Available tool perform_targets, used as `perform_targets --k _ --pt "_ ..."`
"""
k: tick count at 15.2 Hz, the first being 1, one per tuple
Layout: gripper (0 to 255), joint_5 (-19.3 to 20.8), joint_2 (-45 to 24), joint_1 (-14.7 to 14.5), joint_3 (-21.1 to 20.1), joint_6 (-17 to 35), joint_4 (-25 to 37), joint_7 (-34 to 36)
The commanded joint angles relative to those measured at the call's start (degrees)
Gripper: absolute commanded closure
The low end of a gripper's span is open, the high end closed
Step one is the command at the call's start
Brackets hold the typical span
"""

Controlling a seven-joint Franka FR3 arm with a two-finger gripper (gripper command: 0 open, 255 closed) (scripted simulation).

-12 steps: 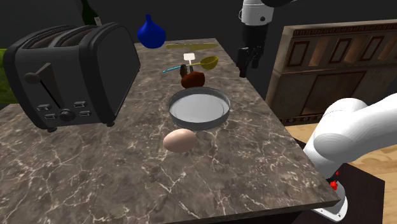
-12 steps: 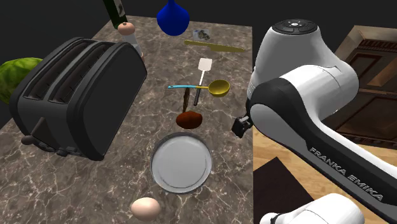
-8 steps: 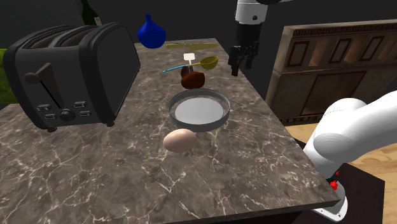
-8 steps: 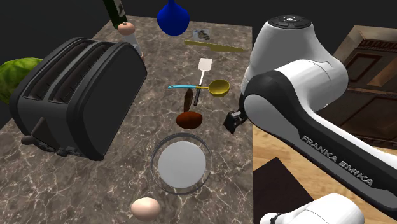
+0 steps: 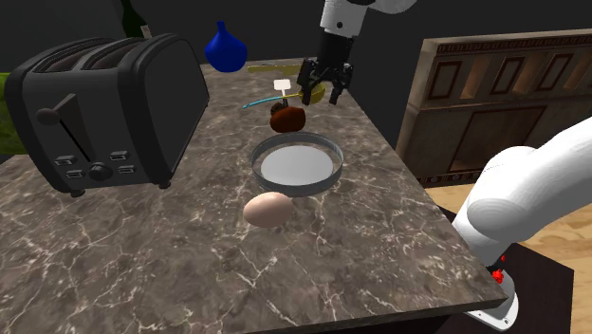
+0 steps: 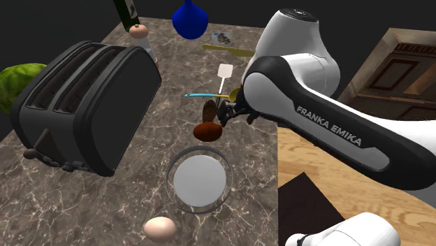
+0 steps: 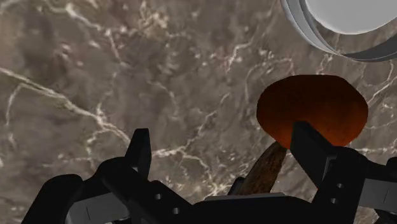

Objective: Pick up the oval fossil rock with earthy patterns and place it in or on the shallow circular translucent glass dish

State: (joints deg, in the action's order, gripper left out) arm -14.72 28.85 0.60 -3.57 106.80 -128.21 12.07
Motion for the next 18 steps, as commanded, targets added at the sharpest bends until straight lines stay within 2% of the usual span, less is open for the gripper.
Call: perform_targets --k 1,8,15,18 --pt "0 -2.79 -2.86 0.01 -0.01 2.85 2.12 2.40" --pt "0 -11.48 -12.03 0.00 0.44 12.00 9.41 8.65" --pt "0 -12.40 -14.32 -0.80 -0.80 17.05 7.00 8.21" --pt "0 -12.48 -14.54 -0.87 -0.90 17.46 6.83 8.17"
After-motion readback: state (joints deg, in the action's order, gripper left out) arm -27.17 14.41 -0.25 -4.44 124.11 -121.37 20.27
